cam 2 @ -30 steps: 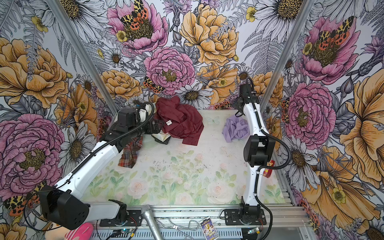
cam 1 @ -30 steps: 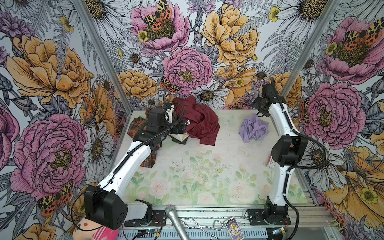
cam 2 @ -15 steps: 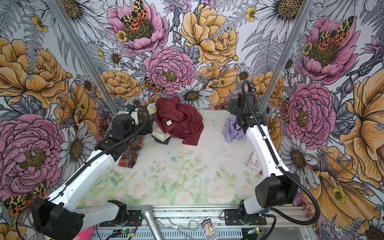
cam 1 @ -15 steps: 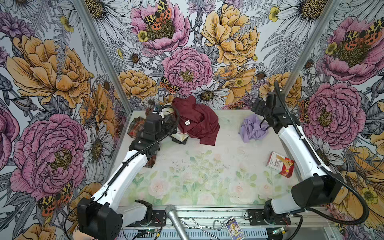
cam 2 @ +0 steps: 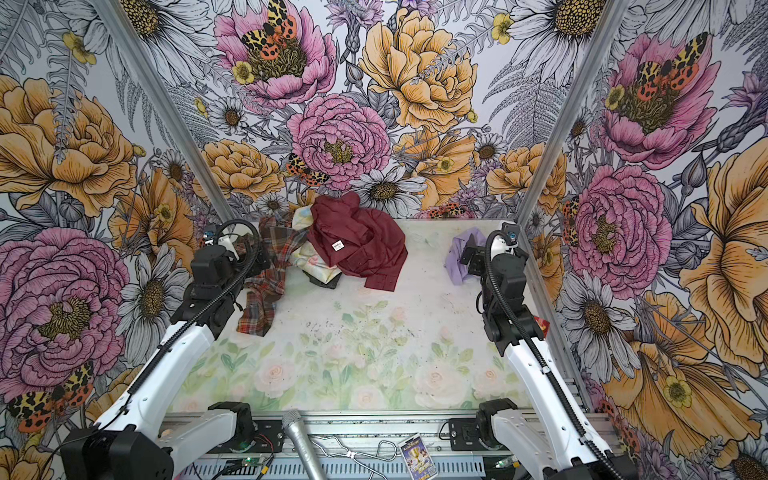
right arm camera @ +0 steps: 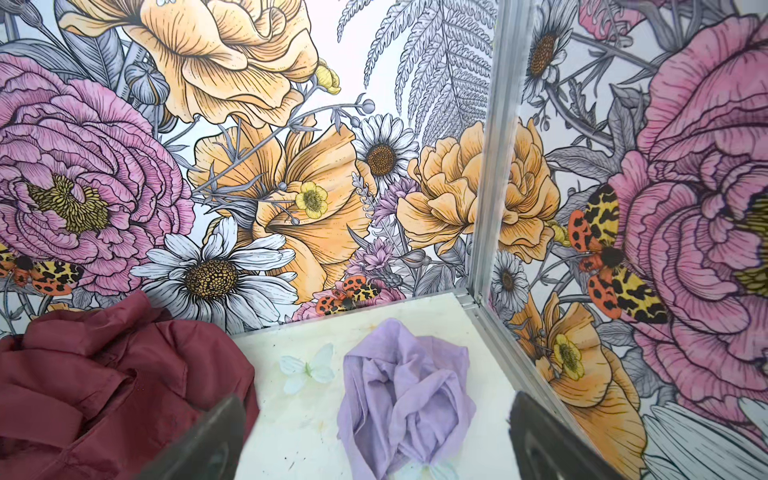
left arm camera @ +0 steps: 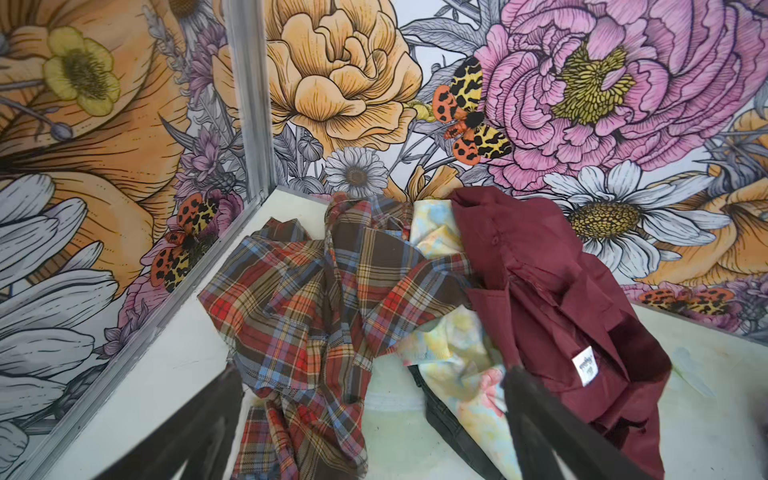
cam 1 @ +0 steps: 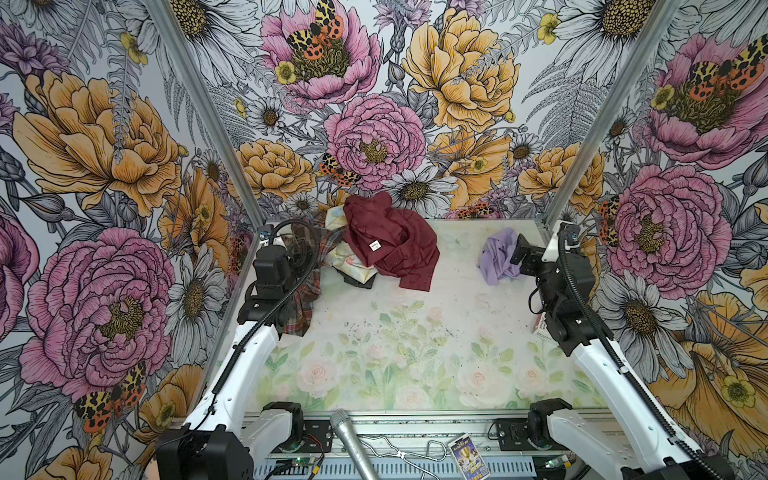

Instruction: Pick out a specific cloth from the pile

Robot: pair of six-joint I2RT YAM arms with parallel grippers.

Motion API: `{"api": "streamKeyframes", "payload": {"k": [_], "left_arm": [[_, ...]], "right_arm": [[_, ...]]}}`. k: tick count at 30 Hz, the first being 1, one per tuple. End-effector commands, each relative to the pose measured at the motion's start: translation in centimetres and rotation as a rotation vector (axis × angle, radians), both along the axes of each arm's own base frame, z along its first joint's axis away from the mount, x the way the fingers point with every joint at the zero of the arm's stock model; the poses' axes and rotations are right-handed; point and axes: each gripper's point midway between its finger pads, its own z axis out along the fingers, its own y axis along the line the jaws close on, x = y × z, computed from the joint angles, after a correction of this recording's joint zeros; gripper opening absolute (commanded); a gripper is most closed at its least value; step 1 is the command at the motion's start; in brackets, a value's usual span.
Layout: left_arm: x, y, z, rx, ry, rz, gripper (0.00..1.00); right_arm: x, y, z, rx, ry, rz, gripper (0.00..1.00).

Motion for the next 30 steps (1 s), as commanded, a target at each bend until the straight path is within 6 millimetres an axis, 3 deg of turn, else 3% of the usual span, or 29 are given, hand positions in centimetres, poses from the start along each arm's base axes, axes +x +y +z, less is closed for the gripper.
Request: {"api": "streamKeyframes", "payload": {"k": [1,6,12,15,24,30], "left_arm": [[-0.5,1.7,0.0,-0.014,-0.099,0.069,0.99],[-0.3,2.8,-5.2,0.099,-0.057,0.104,0.99],[1.8,3.0,-9.5,0.137,-0.004,0.089,0.99],[2.4,2.3,-10.7,0.162,0.018,0.062,0.99],[2.6,2.3,-13.2,0.21,0.043,0.068,0.99],[2.7,1.5,-12.9,0.224,0.008,0.033,0.99]], "right_arm": [[-0.2,-0.2,-0.7,-0.038,-0.059,-0.016,1.0],[0.2,-0.8,-6.2,-0.022,-0.006,-0.043,0.99],[0.4,-1.5,-12.3,-0.007,0.066,-0.051,0.99],[0.0,-1.7,-14.3,-0.042,0.087,-0.058,1.0],[-0.7,-1.7,-17.0,-0.103,0.106,-0.036,1.0],[-0.4,-2.2,-17.5,-0.111,0.091,-0.045,0.99]]}}
